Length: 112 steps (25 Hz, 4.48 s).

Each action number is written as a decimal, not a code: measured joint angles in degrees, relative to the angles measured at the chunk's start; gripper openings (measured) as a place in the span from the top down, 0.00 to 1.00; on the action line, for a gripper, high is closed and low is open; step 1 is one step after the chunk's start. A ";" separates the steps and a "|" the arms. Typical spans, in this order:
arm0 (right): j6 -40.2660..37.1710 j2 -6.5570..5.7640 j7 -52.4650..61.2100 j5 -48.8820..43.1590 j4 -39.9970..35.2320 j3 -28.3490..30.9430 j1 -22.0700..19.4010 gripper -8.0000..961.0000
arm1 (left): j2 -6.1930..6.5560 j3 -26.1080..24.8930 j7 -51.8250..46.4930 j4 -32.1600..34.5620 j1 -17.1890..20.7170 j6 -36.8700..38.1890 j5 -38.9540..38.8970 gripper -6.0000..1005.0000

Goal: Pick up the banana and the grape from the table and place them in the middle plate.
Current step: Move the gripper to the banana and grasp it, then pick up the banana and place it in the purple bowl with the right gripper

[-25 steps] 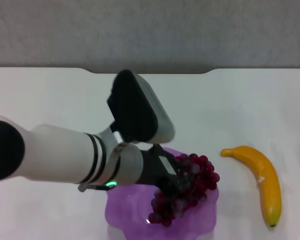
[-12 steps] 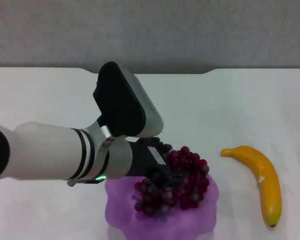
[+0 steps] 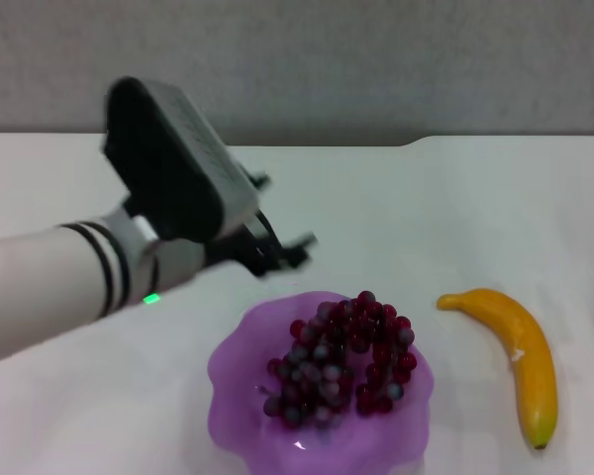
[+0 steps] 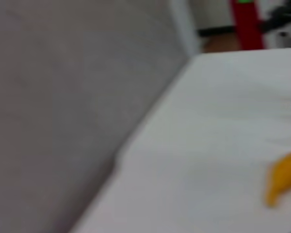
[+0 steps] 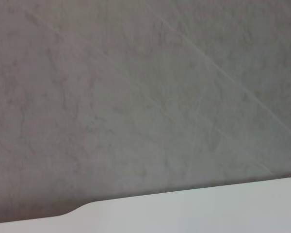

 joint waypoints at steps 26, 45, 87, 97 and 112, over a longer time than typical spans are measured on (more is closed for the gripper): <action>0.00 0.00 0.00 0.00 0.35 -0.28 0.53 0.41 | 8.13 -9.61 -52.24 32.53 5.82 74.73 8.06 0.12; 24.34 -0.18 0.03 -0.67 -2.70 6.26 5.20 0.41 | 11.97 -13.80 -59.25 31.60 5.49 53.86 14.78 0.12; 32.72 -0.17 -4.04 -11.49 35.85 9.50 32.38 0.41 | 7.26 -17.89 -47.23 25.27 4.43 41.77 14.79 0.12; 31.35 -0.10 -4.29 -12.19 38.66 8.87 33.99 0.42 | 7.26 -17.75 -47.23 25.27 4.40 41.70 14.79 0.12; 31.74 -0.01 -3.99 -12.51 27.52 9.56 27.82 0.46 | 6.47 -18.08 -47.06 25.78 5.23 41.71 14.79 0.12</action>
